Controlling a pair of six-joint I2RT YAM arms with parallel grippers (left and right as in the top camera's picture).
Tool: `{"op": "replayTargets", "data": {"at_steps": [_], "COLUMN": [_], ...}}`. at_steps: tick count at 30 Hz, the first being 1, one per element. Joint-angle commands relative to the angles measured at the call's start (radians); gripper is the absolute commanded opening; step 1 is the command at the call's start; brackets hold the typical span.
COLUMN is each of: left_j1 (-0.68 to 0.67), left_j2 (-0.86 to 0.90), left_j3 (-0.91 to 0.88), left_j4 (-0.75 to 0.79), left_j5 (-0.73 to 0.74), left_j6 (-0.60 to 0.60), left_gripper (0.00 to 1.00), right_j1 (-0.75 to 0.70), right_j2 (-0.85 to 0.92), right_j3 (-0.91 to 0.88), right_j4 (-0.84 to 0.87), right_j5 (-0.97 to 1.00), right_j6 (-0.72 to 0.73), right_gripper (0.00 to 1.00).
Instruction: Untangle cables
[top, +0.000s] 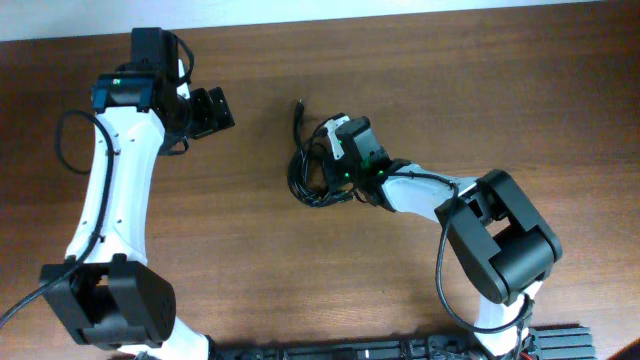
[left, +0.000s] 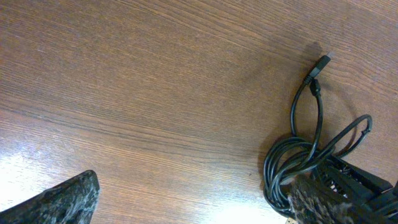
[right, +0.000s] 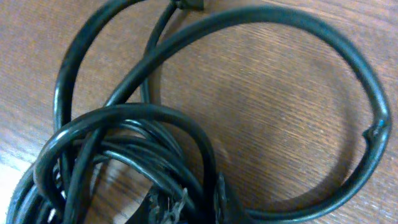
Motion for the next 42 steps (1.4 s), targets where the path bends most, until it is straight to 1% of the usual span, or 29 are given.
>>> {"op": "replayTargets", "data": {"at_steps": [1, 2, 4, 6, 8, 9, 10, 11, 12, 13, 15, 16, 18, 19, 21, 22, 23, 25, 27, 29, 30, 31, 33, 36, 38, 39, 40, 41, 42], "left_j1": [0.007, 0.007, 0.007, 0.007, 0.007, 0.007, 0.007, 0.007, 0.007, 0.007, 0.007, 0.007, 0.007, 0.006, 0.003, -0.003, -0.019, -0.047, -0.093, -0.145, -0.163, -0.188, -0.211, -0.218, -0.218, -0.218, -0.218, -0.218, -0.218], "left_j2": [-0.014, -0.014, -0.014, -0.014, -0.014, -0.014, -0.014, -0.014, -0.014, -0.014, -0.014, -0.014, -0.014, -0.014, -0.014, -0.014, -0.014, -0.014, -0.014, -0.014, -0.014, -0.014, -0.014, -0.014, -0.014, -0.014, -0.014, -0.014, -0.014], "left_j3": [0.010, 0.010, 0.010, 0.010, 0.010, 0.010, 0.010, 0.010, 0.010, 0.010, 0.010, 0.010, 0.010, 0.010, 0.010, 0.010, 0.010, 0.010, 0.010, 0.010, 0.010, 0.010, 0.010, 0.010, 0.010, 0.010, 0.010, 0.010, 0.010], "left_j4": [-0.008, -0.013, -0.016, -0.016, -0.024, -0.026, -0.026, -0.026, -0.027, -0.027, -0.027, -0.027, -0.040, -0.052, -0.066, -0.065, -0.063, -0.039, 0.022, 0.080, 0.092, 0.092, 0.091, 0.076, 0.037, 0.013, -0.012, -0.019, -0.019], "left_j5": [-0.003, -0.003, 0.002, 0.087, 0.160, 0.235, 0.278, 0.327, 0.370, 0.411, 0.535, 0.587, 0.708, 0.740, 0.812, 0.868, 0.912, 0.907, 0.907, 0.895, 0.869, 0.808, 0.763, 0.739, 0.694, 0.674, 0.653, 0.639, 0.623], "left_j6": [-0.010, -0.010, -0.010, -0.010, -0.010, -0.010, -0.010, -0.010, -0.010, -0.010, -0.010, -0.010, -0.089, -0.133, -0.164, -0.171, -0.215, -0.266, -0.277, -0.296, -0.311, -0.358, -0.385, -0.385, -0.385, -0.385, -0.393, -0.397, -0.399], "left_gripper": [0.99, 0.99, 0.99, 0.99, 0.99, 0.99, 0.99, 0.99, 0.99, 0.99, 0.99, 0.99, 0.98, 0.87, 0.80, 0.81, 0.80, 0.75, 0.62, 0.50, 0.47, 0.41, 0.34, 0.31, 0.25, 0.20, 0.12, 0.00, 0.00], "right_j1": [-0.020, -0.040, -0.111, -0.198, -0.237, -0.253, -0.252, -0.251, -0.250, -0.250, -0.250, -0.250, -0.250, -0.250, -0.250, -0.250, -0.249, -0.245, -0.236, -0.224, -0.224, -0.224, -0.224, -0.225, -0.225, -0.225, -0.225, -0.225, -0.225], "right_j2": [-0.112, -0.169, -0.319, -0.434, -0.452, -0.443, -0.441, -0.441, -0.441, -0.441, -0.441, -0.441, -0.441, -0.441, -0.441, -0.441, -0.441, -0.441, -0.441, -0.441, -0.441, -0.441, -0.441, -0.441, -0.441, -0.441, -0.441, -0.441, -0.441], "right_j3": [0.065, 0.079, 0.087, 0.087, 0.087, 0.087, 0.087, 0.087, 0.087, 0.087, 0.087, 0.087, 0.087, 0.087, 0.087, 0.087, 0.087, 0.087, 0.087, 0.087, 0.087, 0.087, 0.087, 0.087, 0.087, 0.087, 0.087, 0.087, 0.087], "right_j4": [-0.132, -0.197, -0.317, -0.344, -0.346, -0.346, -0.348, -0.341, -0.334, -0.354, -0.408, -0.404, -0.408, -0.408, -0.408, -0.407, -0.407, -0.406, -0.401, -0.400, -0.400, -0.401, -0.401, -0.396, -0.378, -0.363, -0.338, -0.330, -0.323], "right_j5": [-0.087, -0.145, -0.301, -0.546, -0.639, -0.694, -0.701, -0.697, -0.696, -0.696, -0.686, -0.652, -0.547, -0.525, -0.460, -0.454, -0.454, -0.454, -0.454, -0.454, -0.455, -0.455, -0.459, -0.459, -0.459, -0.459, -0.459, -0.459, -0.459], "right_j6": [0.182, 0.262, 0.479, 0.639, 0.798, 0.946, 0.990, 0.995, 0.966, 0.983, 1.130, 1.126, 1.064, 1.038, 0.963, 0.943, 0.942, 0.942, 0.901, 0.901, 0.901, 0.901, 0.901, 0.901, 0.901, 0.902, 0.902, 0.902, 0.902], "right_gripper": [0.04, 0.04, 0.04, 0.04, 0.04, 0.04, 0.04, 0.04, 0.04, 0.04, 0.04, 0.04, 0.04, 0.04, 0.04, 0.04, 0.04, 0.04, 0.04, 0.04, 0.04, 0.04, 0.04, 0.04, 0.04, 0.04, 0.04, 0.04, 0.04]}}
